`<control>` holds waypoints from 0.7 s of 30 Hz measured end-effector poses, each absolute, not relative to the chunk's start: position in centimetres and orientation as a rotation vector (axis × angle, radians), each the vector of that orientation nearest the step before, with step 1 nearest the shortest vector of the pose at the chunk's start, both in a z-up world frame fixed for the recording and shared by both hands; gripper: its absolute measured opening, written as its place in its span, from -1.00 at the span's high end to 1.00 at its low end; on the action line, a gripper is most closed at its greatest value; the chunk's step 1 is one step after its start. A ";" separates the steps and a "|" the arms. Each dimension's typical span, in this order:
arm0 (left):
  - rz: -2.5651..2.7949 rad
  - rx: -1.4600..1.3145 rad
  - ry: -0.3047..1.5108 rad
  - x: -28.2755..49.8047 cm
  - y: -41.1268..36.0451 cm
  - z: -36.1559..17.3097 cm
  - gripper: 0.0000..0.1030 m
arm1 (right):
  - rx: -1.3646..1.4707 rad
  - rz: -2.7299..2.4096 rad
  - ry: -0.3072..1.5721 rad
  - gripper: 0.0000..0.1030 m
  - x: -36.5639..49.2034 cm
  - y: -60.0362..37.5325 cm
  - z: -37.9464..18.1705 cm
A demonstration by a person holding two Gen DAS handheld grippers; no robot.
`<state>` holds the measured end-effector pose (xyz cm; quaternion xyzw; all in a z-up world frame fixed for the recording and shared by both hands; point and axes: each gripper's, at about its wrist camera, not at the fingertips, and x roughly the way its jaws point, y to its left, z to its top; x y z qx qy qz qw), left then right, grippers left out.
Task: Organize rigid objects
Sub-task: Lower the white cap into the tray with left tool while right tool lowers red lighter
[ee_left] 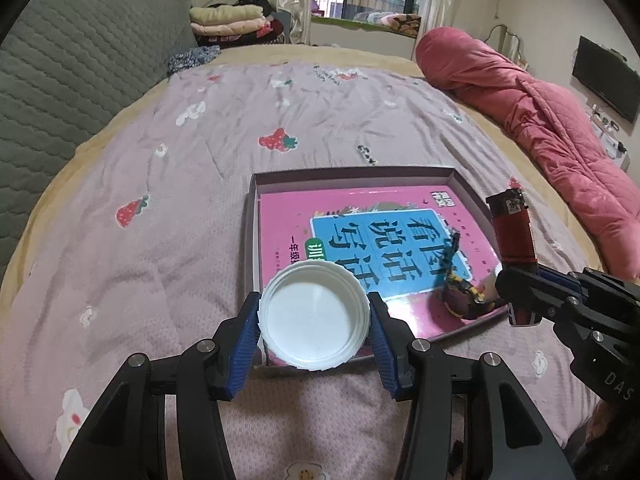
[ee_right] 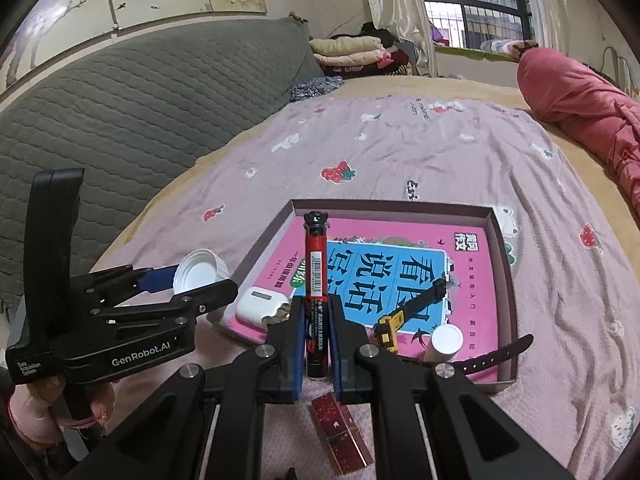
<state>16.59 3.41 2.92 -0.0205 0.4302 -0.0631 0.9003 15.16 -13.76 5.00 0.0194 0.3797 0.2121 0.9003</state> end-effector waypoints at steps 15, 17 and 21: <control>-0.142 -0.069 0.948 18.6 3.7 -1.3 -0.02 | 0.043 0.420 0.879 0.79 17.5 -13.3 0.9; -0.145 -0.075 0.953 18.8 3.6 -1.7 -0.02 | 0.037 0.417 0.887 0.79 17.8 -13.1 0.5; -0.145 -0.077 0.966 19.3 3.6 -2.2 -0.02 | 0.034 0.416 0.900 0.79 18.0 -12.8 -0.2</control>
